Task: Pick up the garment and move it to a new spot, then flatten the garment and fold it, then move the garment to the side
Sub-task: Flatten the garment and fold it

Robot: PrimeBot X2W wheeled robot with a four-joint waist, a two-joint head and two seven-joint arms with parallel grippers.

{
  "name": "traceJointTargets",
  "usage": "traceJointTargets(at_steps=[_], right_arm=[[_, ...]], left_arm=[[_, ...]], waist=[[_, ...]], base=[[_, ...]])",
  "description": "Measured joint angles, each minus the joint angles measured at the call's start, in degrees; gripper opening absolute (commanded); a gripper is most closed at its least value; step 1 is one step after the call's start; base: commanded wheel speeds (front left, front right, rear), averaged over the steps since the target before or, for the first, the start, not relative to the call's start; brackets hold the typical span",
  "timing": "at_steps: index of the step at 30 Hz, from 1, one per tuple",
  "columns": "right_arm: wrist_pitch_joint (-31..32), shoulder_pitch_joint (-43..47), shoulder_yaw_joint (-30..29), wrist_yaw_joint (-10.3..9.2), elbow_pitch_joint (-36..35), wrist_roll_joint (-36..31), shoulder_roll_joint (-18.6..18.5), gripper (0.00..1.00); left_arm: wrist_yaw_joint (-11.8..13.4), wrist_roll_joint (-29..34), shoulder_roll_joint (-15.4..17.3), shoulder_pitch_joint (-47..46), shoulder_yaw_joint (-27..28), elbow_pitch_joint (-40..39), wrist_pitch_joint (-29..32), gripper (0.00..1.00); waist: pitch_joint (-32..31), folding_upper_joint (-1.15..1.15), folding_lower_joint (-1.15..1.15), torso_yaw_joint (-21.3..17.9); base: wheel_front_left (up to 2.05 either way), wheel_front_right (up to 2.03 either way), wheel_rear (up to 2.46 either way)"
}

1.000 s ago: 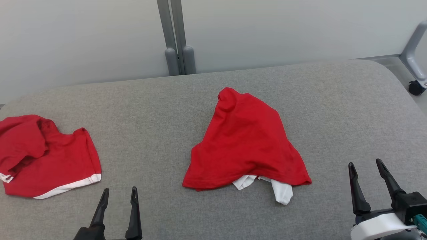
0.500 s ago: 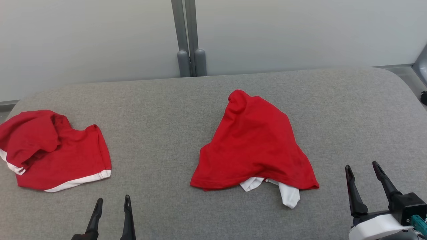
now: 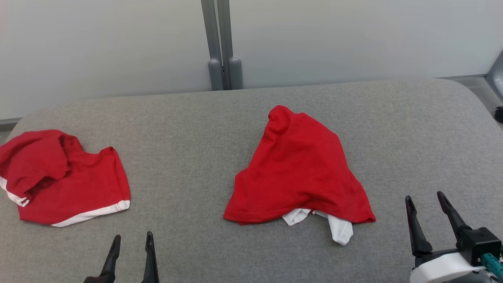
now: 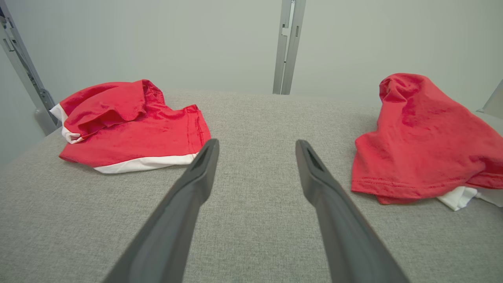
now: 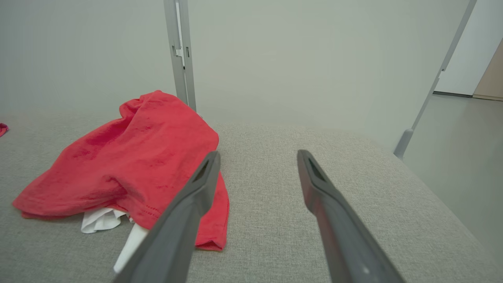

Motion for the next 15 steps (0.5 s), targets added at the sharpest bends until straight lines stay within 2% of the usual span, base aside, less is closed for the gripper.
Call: traceJointTargets(at_steps=[9, 15], right_arm=[[0.00, -0.19, 0.02, 0.00, 0.01, 0.33, 0.07, 1.00], [0.00, -1.07, 0.51, 0.00, -0.23, 0.49, 0.22, 1.00]], left_arm=[[0.22, -0.11, 0.00, -0.04, -0.25, 0.16, 0.00, 1.00], [-1.04, -0.71, 0.01, -2.75, -3.85, 1.08, 0.00, 1.00]], waist=[[0.37, 0.00, 0.00, 0.12], [1.56, 0.00, 0.00, -0.56]], base=[[0.00, 0.00, 0.00], [0.00, 0.00, 0.00]])
